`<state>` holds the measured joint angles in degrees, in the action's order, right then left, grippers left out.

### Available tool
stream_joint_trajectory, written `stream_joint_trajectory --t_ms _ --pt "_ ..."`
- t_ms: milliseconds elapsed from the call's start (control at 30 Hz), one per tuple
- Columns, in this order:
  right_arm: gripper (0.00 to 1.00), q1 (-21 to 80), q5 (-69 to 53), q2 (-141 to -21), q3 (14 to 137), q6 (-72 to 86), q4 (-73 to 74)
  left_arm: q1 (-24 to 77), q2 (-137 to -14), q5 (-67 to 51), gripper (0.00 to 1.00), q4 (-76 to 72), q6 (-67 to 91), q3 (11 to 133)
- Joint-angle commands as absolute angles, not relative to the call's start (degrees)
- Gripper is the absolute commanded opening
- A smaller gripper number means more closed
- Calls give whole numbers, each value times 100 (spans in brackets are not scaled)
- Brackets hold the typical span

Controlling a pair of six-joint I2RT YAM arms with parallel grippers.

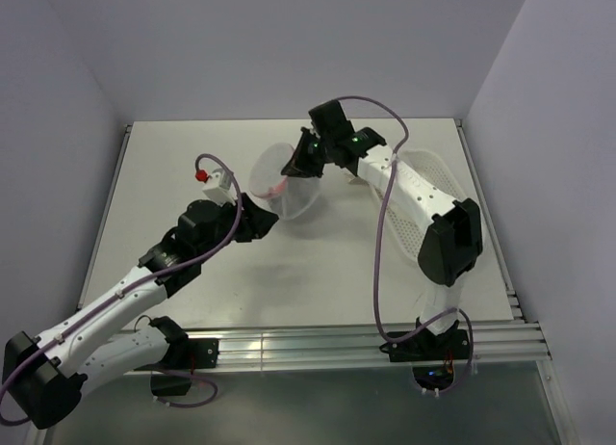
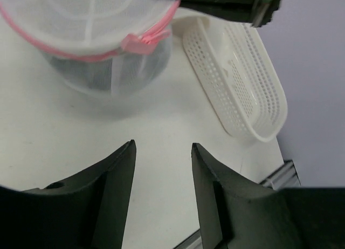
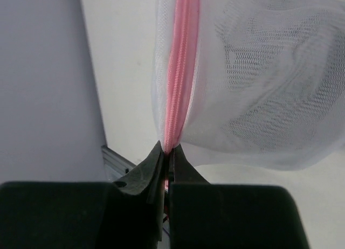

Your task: Place the bra in the laundry bag and zip it closed

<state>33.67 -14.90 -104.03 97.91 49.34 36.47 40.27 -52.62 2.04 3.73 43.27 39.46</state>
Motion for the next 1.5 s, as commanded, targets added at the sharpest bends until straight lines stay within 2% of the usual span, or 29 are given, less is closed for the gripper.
stream_joint_trajectory --t_ms 0,100,233,333,500,600,633,700,733,833,967,1133,1333,1467 --pt "0 3463 -1661 -10747 11009 4781 3761 3745 -5063 791 52 1211 4403 4359" --pt "0 3472 -1792 -11064 11372 4843 3780 3595 -4896 835 52 1231 4369 4403" --pt "2 3472 -1846 -11241 11058 4930 3394 3560 -4948 853 52 1345 4342 4552" --pt "16 3480 -1881 -11311 10610 4957 2929 3551 -4948 817 52 1144 4315 4526" --pt "29 3480 -1890 -11461 10126 4905 2418 3551 -5141 765 52 1081 4333 4614" --pt "44 3498 -1828 -11426 9872 4799 2260 3551 -5212 712 51 1116 4333 4658" --pt "52 3498 -1811 -11365 9757 4781 2189 3551 -5203 721 51 1108 4324 4650" --pt "59 3489 -1688 -11145 9468 4755 2057 3551 -5186 738 52 1116 4298 4676" --pt "72 3489 -1644 -11075 9405 4703 2031 3551 -5194 756 52 1142 4280 4728" --pt "83 3489 -1433 -10820 9352 4571 2170 3542 -5256 756 52 1265 4210 4921" --pt "87 3489 -1021 -10154 9203 4447 2338 3551 -5317 729 52 1415 4122 5202" --pt "100 3480 -257 -9222 8711 4228 2522 3542 -5405 686 52 1625 3990 5572" --pt "100 3463 561 -7544 7587 3938 2269 3542 -5520 528 52 1854 3815 5958" --pt "100 3463 1220 -5956 6734 3824 1987 3533 -5406 492 53 1916 3595 6038"
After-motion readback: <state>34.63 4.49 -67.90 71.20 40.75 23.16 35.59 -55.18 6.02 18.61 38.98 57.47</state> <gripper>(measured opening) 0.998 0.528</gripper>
